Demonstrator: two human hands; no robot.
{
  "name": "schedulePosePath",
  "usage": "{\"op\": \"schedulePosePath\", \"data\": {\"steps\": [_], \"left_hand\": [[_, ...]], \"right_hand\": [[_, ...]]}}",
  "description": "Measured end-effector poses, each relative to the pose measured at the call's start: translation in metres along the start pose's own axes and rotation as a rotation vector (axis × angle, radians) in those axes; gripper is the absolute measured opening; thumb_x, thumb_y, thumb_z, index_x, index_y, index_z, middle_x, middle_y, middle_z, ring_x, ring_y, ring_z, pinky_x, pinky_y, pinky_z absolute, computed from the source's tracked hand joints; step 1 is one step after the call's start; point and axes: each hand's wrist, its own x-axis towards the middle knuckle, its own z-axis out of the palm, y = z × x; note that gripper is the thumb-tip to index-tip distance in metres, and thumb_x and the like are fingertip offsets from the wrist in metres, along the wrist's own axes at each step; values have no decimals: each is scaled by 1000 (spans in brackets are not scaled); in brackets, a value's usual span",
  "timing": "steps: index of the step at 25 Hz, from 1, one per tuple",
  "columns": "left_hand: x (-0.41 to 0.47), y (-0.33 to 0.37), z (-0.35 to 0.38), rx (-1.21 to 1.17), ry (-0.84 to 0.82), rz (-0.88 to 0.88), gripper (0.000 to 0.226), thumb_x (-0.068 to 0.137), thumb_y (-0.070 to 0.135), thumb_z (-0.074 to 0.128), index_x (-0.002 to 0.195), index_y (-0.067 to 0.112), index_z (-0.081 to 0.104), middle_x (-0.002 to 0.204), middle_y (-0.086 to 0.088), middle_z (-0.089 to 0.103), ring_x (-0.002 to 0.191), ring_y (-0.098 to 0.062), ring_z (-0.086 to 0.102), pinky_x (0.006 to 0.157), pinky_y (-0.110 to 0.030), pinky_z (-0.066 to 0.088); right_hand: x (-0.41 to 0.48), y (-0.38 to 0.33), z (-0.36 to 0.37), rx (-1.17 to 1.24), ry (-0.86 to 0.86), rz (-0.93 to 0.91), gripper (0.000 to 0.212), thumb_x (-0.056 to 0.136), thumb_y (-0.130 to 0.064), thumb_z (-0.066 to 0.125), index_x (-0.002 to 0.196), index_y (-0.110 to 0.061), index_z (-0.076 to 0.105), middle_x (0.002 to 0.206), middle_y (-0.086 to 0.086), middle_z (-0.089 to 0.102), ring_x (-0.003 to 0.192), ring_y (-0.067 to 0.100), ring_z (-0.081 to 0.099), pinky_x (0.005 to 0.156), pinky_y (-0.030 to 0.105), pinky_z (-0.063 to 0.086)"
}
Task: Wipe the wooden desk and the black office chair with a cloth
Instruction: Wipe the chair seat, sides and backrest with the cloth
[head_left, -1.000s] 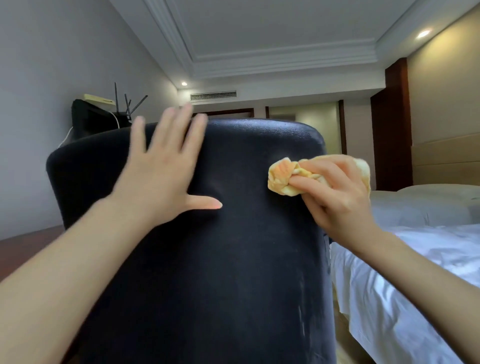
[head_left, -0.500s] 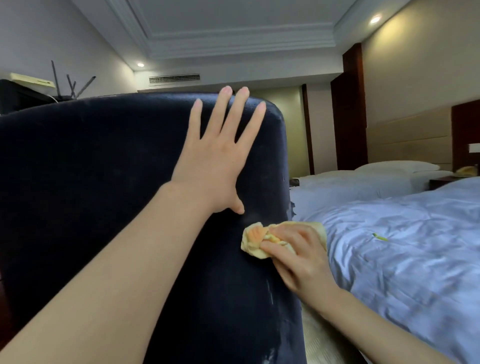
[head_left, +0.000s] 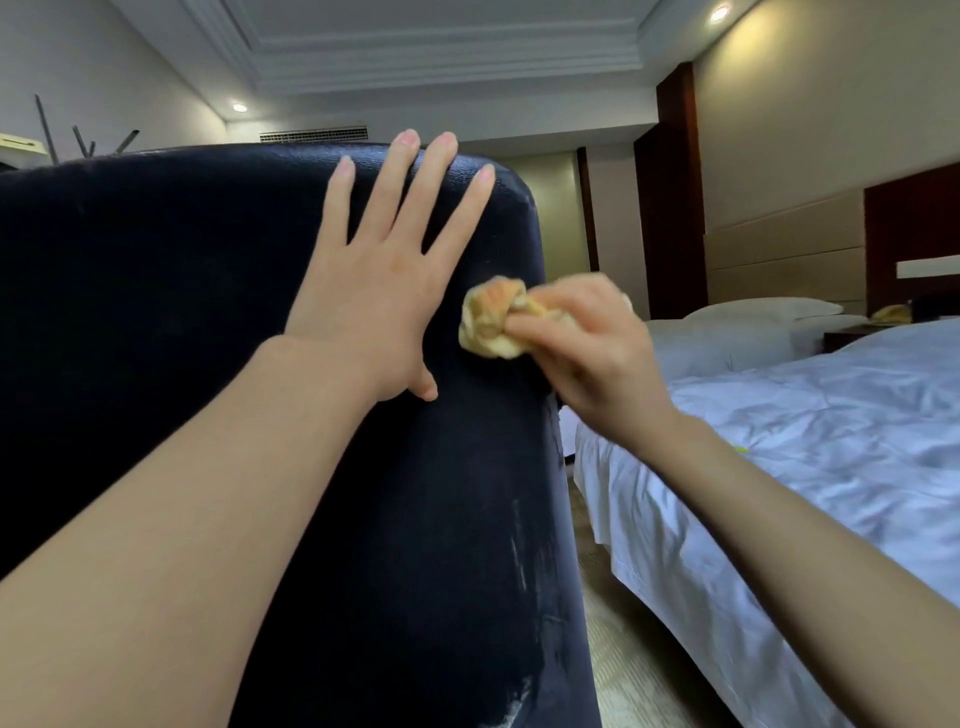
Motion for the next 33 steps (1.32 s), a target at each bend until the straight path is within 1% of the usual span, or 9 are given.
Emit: {"op": "schedulePosePath", "data": {"steps": [6,9,15,20,23,27,29,31,33], "left_hand": [[0,-1,-1,-7,-9,-6,154,48,59,84,142,20,-31,153,-11,-28,142,-30,-24,113,-49,-11],[2,2,-4,-27,-43,-31,152,50,54,86,144,19,-28,153,-11,-27,142,-30,-24,113,-50,-10],[5,5,-7,-54,-36,-41,149,49,48,89,148,19,-18,156,-14,-19,144,-32,-18,113,-52,-6],[9,5,-3,-84,-13,-22,149,45,45,91,150,20,-11,158,-15,-6,145,-34,-9,113,-53,-6],[10,1,1,-90,3,-9,148,41,44,92,151,21,-4,156,-16,7,144,-36,4,114,-51,0],[9,-1,0,-103,6,-22,146,40,42,92,151,20,0,153,-18,16,140,-37,15,114,-50,8],[7,-1,1,-87,19,-12,147,40,42,92,151,21,-2,153,-17,15,140,-36,15,114,-50,9],[4,-5,-1,-93,36,-11,148,39,44,92,151,22,-2,153,-16,17,139,-35,17,113,-49,11],[3,-11,-2,-124,29,3,149,37,47,91,151,23,-1,153,-15,17,139,-35,17,113,-47,11]], "right_hand": [[21,-4,5,57,94,219,20,77,7,70,94,-3,73,97,12,66,91,25,57,82,25,45],[-15,-19,6,60,21,197,18,77,8,69,92,-1,73,94,12,67,88,24,54,80,28,44],[-73,-50,11,42,-59,253,19,80,5,65,96,-2,73,93,14,67,91,22,49,86,22,37],[-108,-61,7,85,-169,215,19,86,-2,58,97,-3,73,98,14,67,93,24,50,85,32,42],[-143,-76,-3,75,-282,145,20,87,-6,56,97,-6,73,96,13,68,89,22,49,81,32,42],[-190,-86,-26,125,-521,-81,33,98,-10,40,94,-10,73,89,7,70,84,18,45,78,27,39],[-199,-78,-38,113,-598,-146,34,101,-12,34,102,-13,68,91,5,70,86,17,48,79,26,42],[-191,-65,-44,112,-593,-92,28,102,-13,32,109,-14,59,97,8,70,88,21,54,73,30,50],[-170,-53,-42,134,-523,5,29,99,-12,37,108,-9,65,101,13,69,90,25,56,71,34,53]]}}
